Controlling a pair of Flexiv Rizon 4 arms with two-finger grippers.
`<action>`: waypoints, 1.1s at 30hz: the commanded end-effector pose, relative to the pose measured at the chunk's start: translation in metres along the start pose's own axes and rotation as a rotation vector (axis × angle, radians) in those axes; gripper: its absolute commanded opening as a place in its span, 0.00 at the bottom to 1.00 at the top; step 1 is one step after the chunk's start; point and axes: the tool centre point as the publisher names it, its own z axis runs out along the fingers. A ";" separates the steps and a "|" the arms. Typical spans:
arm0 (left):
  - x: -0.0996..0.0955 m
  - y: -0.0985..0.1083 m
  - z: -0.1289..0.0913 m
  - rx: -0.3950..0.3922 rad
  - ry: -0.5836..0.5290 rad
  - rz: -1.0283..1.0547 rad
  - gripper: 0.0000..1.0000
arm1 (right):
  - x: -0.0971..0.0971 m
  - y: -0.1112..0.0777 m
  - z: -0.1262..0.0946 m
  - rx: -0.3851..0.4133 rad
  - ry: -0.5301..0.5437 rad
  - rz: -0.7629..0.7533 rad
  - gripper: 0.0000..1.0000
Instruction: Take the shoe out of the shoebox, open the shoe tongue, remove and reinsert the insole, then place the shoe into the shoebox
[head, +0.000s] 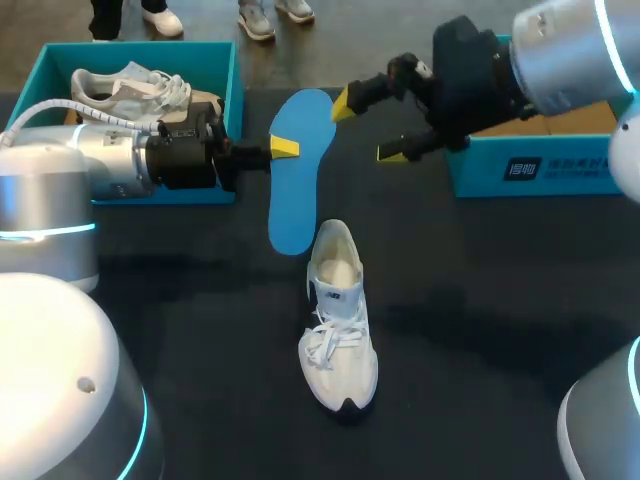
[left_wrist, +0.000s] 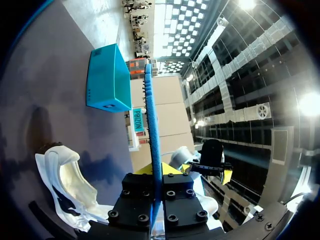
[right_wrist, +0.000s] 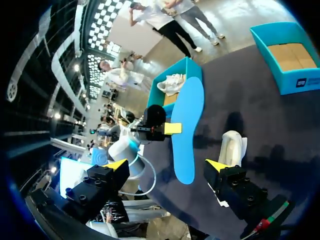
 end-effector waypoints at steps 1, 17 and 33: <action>0.000 0.000 0.000 0.000 -0.002 0.000 0.00 | -0.009 0.000 0.001 0.008 0.530 0.001 1.00; 0.000 0.000 0.000 0.000 -0.002 0.000 0.00 | -0.021 -0.002 0.013 -0.005 0.594 -0.012 1.00; 0.013 0.005 -0.007 0.029 0.048 0.274 0.00 | -0.026 -0.003 0.014 -0.029 0.594 -0.010 1.00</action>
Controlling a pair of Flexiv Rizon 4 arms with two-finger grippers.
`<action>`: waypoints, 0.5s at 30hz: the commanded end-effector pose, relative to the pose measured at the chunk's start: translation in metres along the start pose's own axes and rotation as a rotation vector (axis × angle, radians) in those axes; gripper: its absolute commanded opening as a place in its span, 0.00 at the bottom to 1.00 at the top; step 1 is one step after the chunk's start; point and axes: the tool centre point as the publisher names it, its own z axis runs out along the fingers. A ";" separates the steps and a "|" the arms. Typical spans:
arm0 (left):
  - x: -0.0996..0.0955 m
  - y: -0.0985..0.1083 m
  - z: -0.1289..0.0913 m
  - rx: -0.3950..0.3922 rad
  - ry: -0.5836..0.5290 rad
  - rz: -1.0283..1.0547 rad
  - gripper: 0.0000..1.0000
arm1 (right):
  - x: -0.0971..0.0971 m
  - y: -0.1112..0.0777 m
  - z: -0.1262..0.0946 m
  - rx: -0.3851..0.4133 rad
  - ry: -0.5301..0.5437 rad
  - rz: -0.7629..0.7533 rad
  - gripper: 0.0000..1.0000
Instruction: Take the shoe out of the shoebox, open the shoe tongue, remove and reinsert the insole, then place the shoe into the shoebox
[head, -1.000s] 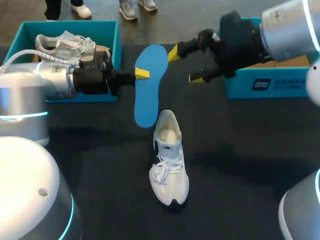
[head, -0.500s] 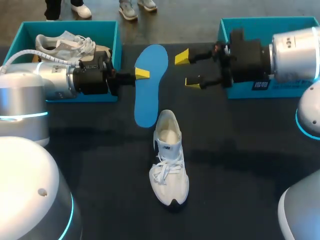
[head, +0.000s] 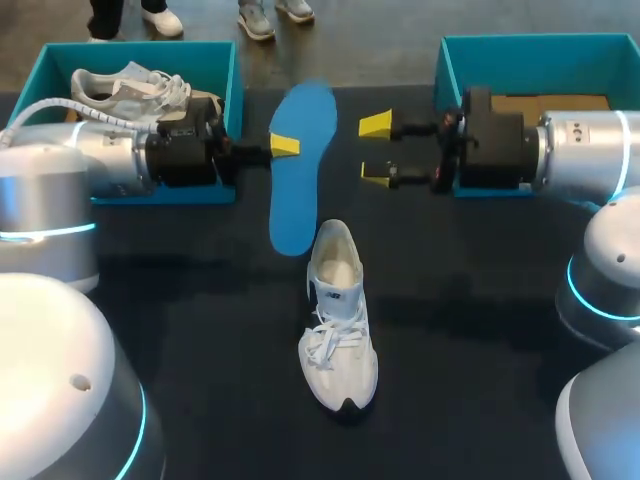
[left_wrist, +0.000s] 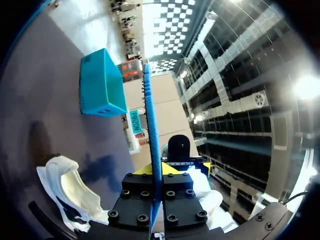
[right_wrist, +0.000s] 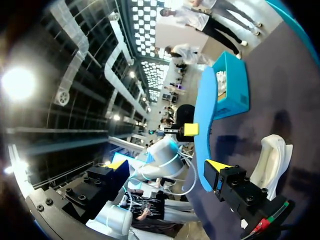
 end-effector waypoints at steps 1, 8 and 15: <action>0.008 0.004 -0.008 0.037 0.037 0.186 0.00 | -0.002 -0.002 0.001 -0.005 0.021 -0.001 1.00; 0.019 0.013 -0.010 0.090 0.045 0.664 0.00 | -0.002 -0.002 0.001 -0.005 0.021 -0.001 1.00; 0.019 0.016 -0.005 0.186 0.008 1.212 0.00 | -0.002 -0.002 0.001 -0.005 0.021 -0.001 1.00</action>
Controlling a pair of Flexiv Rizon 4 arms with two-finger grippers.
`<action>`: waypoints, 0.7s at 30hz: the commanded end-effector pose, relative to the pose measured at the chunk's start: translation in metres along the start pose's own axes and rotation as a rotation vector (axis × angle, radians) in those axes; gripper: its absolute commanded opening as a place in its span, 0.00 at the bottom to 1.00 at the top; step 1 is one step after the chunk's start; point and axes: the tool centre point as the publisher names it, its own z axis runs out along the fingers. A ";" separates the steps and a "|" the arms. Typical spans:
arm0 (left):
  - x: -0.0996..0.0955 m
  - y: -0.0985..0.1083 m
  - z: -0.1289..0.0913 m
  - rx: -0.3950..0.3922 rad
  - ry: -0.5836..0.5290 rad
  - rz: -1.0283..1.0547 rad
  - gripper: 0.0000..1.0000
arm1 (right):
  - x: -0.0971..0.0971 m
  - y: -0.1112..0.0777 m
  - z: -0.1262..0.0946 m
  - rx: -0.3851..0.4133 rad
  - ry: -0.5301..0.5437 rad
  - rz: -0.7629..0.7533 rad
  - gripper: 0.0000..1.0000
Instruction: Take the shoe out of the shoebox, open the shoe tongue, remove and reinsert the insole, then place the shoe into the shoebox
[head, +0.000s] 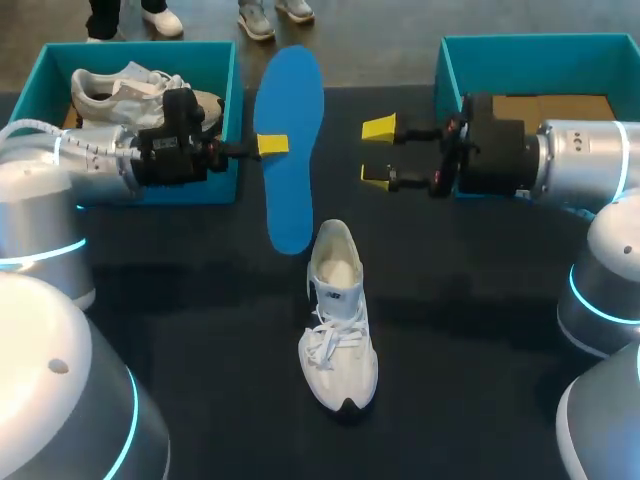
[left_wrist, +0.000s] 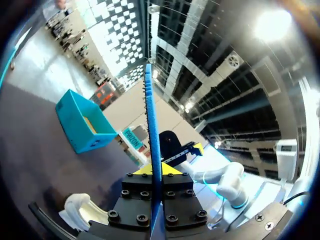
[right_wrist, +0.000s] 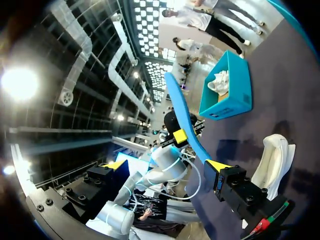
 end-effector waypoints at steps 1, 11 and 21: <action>0.003 0.004 0.006 0.106 -0.029 0.796 0.00 | 0.000 0.000 0.003 -0.002 -0.001 0.000 1.00; 0.009 -0.010 0.003 0.136 -0.002 1.460 0.00 | 0.000 0.000 0.003 -0.002 -0.001 0.000 1.00; -0.011 -0.016 -0.002 0.158 0.037 2.064 0.00 | 0.000 0.000 0.003 -0.002 -0.001 0.000 1.00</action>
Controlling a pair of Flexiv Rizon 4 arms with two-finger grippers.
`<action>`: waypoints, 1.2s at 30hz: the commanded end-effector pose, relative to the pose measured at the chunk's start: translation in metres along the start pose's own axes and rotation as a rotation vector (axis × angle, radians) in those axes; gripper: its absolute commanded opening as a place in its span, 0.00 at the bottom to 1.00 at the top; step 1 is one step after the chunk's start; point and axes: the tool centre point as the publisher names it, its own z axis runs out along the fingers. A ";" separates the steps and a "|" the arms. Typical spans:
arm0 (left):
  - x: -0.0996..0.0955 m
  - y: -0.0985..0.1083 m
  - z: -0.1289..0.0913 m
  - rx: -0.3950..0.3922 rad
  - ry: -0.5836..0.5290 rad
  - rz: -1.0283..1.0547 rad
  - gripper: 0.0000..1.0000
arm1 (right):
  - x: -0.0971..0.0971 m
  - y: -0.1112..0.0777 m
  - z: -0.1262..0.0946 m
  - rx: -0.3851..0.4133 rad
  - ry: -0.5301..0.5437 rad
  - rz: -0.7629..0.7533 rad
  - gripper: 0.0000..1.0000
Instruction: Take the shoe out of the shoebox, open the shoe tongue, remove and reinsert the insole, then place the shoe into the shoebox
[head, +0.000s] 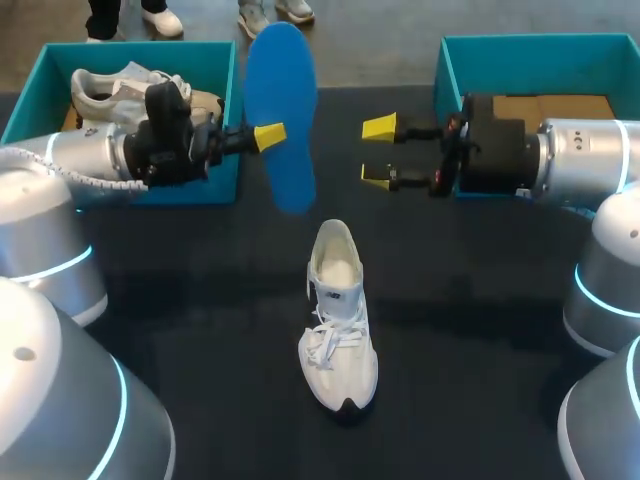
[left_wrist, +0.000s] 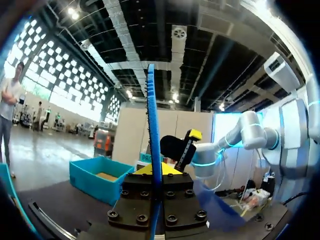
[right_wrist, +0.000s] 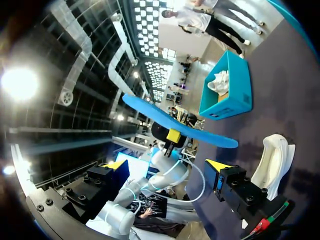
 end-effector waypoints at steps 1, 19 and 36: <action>-0.010 0.013 0.000 0.125 0.061 1.367 0.00 | -0.001 0.000 0.003 -0.004 0.000 0.000 1.00; -0.010 0.013 0.000 0.125 0.061 1.367 0.00 | -0.001 0.000 0.003 -0.004 0.000 0.000 1.00; 0.004 -0.001 0.000 0.327 0.380 1.901 0.00 | -0.001 0.000 0.003 -0.004 0.000 0.000 1.00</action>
